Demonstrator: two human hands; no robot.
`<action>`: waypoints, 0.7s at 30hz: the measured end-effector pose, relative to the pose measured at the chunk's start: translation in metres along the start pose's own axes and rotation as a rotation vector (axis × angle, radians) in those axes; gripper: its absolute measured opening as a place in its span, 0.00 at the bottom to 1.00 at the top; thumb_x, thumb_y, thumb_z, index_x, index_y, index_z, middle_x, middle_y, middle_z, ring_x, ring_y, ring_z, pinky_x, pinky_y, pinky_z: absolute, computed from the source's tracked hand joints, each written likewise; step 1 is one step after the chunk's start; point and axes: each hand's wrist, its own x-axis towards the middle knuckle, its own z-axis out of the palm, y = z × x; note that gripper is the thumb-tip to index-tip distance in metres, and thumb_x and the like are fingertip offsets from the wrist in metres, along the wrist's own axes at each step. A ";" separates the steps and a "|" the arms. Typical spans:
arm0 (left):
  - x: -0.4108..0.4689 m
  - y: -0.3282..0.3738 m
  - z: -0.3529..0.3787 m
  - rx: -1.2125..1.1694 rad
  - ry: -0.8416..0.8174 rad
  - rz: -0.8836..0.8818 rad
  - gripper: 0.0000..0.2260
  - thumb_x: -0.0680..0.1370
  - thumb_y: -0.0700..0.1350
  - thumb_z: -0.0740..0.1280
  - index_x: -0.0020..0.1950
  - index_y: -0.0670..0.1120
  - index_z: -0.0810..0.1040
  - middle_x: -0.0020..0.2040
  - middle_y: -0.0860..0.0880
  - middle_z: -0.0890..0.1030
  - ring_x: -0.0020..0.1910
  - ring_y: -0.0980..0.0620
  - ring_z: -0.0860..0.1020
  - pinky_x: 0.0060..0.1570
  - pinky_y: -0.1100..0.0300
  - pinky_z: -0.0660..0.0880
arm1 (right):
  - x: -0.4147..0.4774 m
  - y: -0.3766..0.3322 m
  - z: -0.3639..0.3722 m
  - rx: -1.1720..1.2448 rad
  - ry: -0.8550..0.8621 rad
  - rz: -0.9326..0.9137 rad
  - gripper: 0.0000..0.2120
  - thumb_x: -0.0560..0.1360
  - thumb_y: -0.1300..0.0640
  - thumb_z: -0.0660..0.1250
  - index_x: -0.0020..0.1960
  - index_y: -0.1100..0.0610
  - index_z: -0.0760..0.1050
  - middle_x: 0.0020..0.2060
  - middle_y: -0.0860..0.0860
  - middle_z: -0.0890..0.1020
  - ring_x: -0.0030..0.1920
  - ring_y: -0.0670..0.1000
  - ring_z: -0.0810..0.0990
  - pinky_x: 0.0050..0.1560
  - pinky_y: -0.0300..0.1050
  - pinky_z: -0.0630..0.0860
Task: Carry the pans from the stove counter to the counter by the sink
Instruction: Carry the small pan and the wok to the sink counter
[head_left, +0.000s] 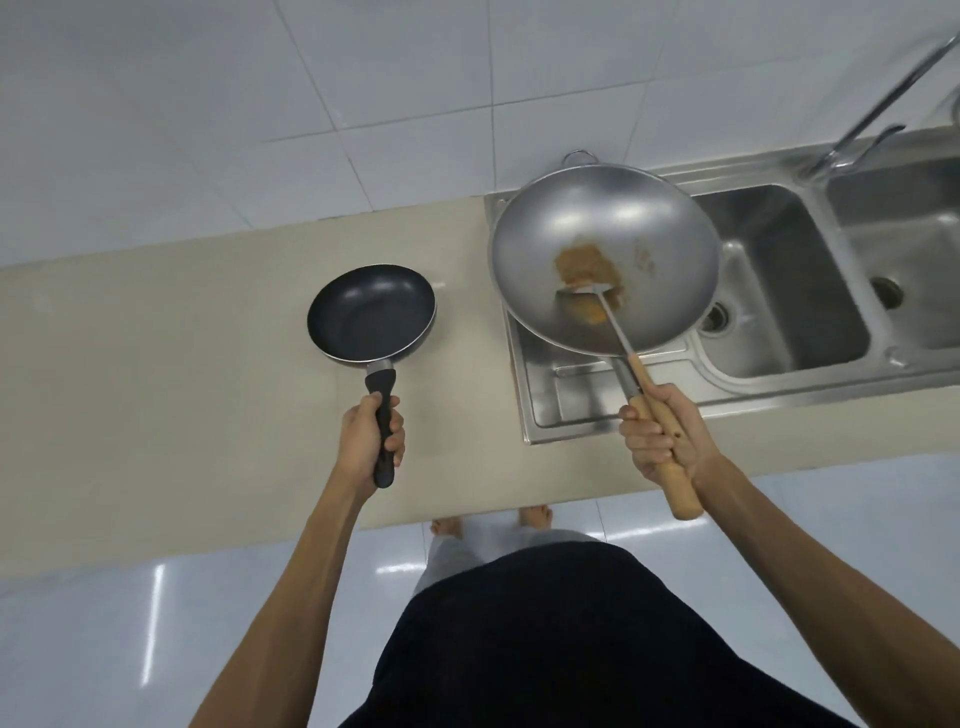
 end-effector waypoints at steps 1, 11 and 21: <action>0.008 0.002 -0.001 0.015 -0.014 -0.009 0.13 0.84 0.47 0.54 0.48 0.41 0.73 0.25 0.52 0.69 0.18 0.55 0.64 0.16 0.65 0.64 | 0.003 0.002 -0.001 0.005 -0.002 -0.008 0.18 0.74 0.45 0.61 0.40 0.61 0.73 0.22 0.49 0.72 0.18 0.45 0.69 0.16 0.36 0.67; 0.062 0.015 -0.013 0.124 -0.112 -0.054 0.14 0.85 0.48 0.53 0.49 0.42 0.73 0.26 0.51 0.70 0.18 0.55 0.65 0.16 0.63 0.65 | 0.018 0.006 0.004 -0.268 0.275 -0.135 0.16 0.73 0.44 0.67 0.43 0.58 0.74 0.26 0.48 0.72 0.22 0.46 0.69 0.21 0.38 0.69; 0.083 0.009 -0.020 0.434 -0.119 -0.007 0.07 0.84 0.44 0.60 0.49 0.42 0.70 0.35 0.46 0.71 0.25 0.50 0.69 0.21 0.59 0.71 | 0.036 0.027 0.019 -1.021 1.008 -0.267 0.13 0.71 0.55 0.69 0.49 0.63 0.73 0.37 0.57 0.80 0.28 0.54 0.78 0.28 0.44 0.76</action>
